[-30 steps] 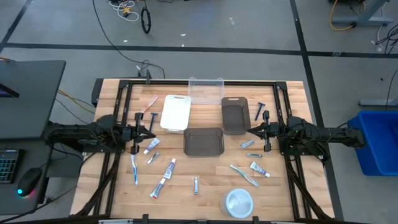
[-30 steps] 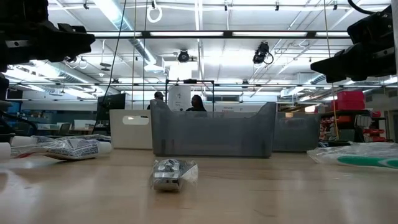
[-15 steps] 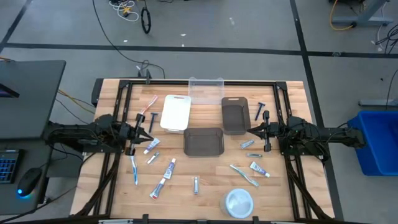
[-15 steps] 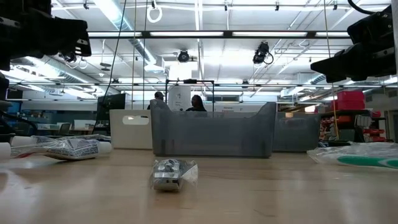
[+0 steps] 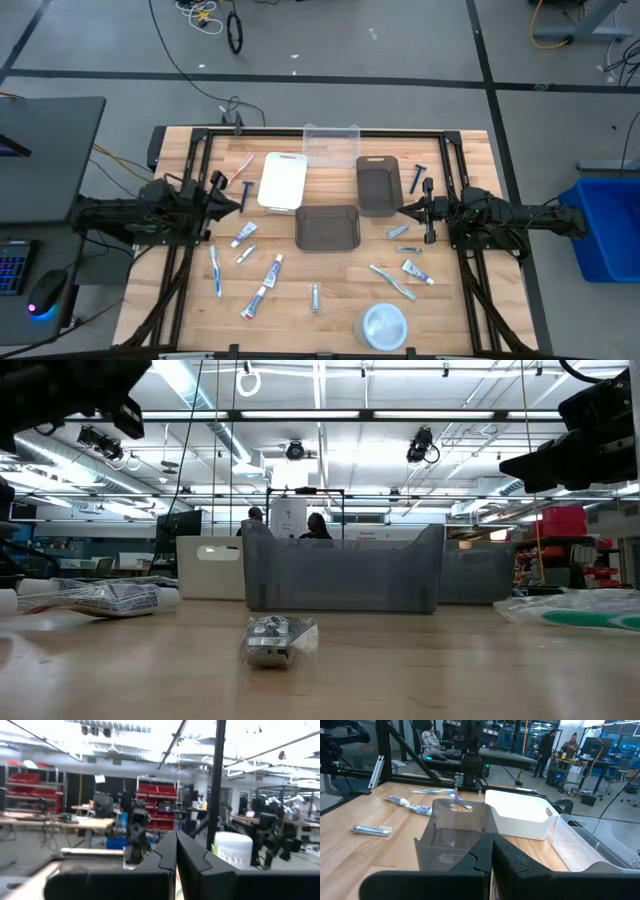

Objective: Pick & Place Travel size toiletries
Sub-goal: Put the orange toothbrush into the transparent bin

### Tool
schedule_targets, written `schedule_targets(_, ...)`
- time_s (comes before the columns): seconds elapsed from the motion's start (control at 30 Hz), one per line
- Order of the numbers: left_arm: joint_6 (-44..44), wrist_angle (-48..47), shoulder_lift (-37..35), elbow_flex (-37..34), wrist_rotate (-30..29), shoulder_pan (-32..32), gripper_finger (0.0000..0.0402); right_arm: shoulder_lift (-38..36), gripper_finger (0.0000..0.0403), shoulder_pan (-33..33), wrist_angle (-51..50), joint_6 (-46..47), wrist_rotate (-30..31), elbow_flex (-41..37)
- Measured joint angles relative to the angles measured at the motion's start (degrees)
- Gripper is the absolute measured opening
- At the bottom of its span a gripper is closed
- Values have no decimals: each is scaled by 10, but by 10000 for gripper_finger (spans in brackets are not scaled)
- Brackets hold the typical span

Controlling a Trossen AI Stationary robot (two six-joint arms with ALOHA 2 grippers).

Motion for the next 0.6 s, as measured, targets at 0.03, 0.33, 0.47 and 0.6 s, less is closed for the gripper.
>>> schedule_targets(0.03,-4,-2,0,9,-12,0,6,0,14,0,0,0,0,0)
schedule_targets(0.33,-3,-92,19,103,-86,0,7,0,14,0,0,0,0,0)
schedule_targets(0.47,3,-118,59,155,-97,0,7,0,13,0,0,0,0,0)
schedule_targets(0.6,-8,-130,117,211,-115,0,11,0,13,0,0,0,0,0)
